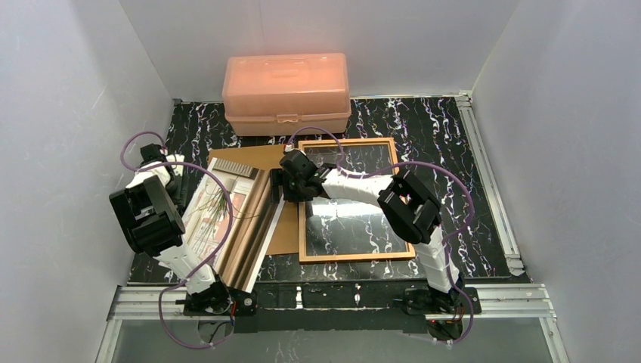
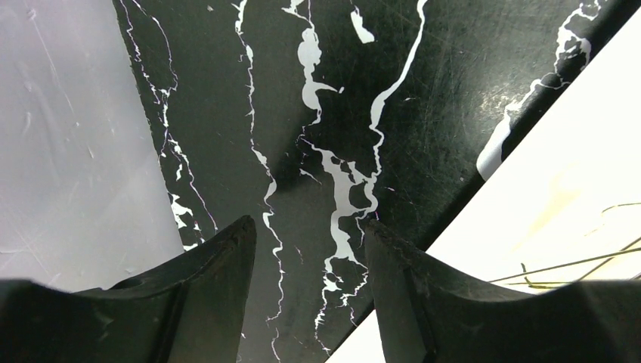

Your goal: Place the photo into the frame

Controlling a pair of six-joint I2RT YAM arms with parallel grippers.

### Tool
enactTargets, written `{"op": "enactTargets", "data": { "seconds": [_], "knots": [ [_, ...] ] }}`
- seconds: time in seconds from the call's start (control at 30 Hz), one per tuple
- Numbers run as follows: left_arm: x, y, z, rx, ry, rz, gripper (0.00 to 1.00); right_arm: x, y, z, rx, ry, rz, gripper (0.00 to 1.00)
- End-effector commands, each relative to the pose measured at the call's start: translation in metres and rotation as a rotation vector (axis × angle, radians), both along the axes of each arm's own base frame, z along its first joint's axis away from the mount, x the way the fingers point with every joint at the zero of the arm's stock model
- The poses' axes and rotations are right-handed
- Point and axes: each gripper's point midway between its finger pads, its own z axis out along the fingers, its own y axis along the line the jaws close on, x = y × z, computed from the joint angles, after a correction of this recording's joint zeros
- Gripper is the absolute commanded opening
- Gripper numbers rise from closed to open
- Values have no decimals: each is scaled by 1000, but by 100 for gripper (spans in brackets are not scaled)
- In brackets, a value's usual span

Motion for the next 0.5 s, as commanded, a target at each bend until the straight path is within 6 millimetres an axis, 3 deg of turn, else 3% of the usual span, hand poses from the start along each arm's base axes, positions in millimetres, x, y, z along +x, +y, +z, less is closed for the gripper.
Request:
{"op": "enactTargets", "data": {
  "seconds": [0.0, 0.17, 0.47],
  "knots": [
    [-9, -12, -12, -60, 30, 5, 53, 8, -12, 1, -41, -7, -27, 89],
    [-9, -18, -16, -92, 34, 6, 52, 18, -2, 11, 8, 8, -28, 88],
    [-7, -41, -17, -125, 38, -31, 51, -5, 3, -17, 34, 149, -18, 88]
  ]
}}
